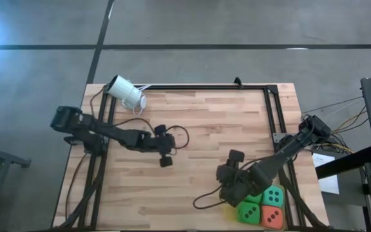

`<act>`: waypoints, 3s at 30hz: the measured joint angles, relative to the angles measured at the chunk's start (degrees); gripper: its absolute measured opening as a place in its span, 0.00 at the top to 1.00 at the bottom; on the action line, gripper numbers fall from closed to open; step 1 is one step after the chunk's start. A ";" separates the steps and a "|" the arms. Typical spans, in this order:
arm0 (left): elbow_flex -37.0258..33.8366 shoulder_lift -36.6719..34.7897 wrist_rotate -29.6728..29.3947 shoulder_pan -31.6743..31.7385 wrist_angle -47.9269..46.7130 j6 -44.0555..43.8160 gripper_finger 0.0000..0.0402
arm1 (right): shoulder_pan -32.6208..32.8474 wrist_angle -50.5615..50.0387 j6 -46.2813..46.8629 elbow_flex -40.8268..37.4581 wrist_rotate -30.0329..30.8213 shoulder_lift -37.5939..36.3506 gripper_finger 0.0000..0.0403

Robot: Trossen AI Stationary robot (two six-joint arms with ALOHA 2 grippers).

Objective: Pick & Place Dice
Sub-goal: Put the small pink die into the yellow bin

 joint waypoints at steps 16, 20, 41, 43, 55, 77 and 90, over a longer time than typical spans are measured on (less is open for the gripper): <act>4.77 13.65 2.36 4.38 6.06 2.34 0.99 | 0.00 1.38 -2.13 -0.11 -0.07 -0.40 0.50; 5.90 15.60 2.37 4.51 6.26 2.34 0.99 | 0.00 2.18 -2.56 -0.22 -0.07 -0.40 0.50; 16.31 25.05 6.63 4.43 9.05 2.30 0.99 | 0.00 3.55 -4.04 -0.31 -0.07 -0.47 0.50; 17.15 25.45 6.72 4.24 9.01 2.28 0.99 | 0.00 3.54 -4.04 -0.31 -0.07 -0.47 0.50; 16.61 19.04 3.06 3.59 -2.15 2.11 0.99 | 0.00 3.62 -3.97 -0.31 -0.09 -0.49 0.50; 10.81 20.89 3.81 -1.28 12.08 2.10 0.99 | 0.00 3.91 -4.04 -0.37 -0.09 -0.49 0.50; 11.72 24.82 3.53 0.40 17.83 3.46 0.99 | -0.02 4.00 -4.10 -0.50 -0.09 -0.49 0.50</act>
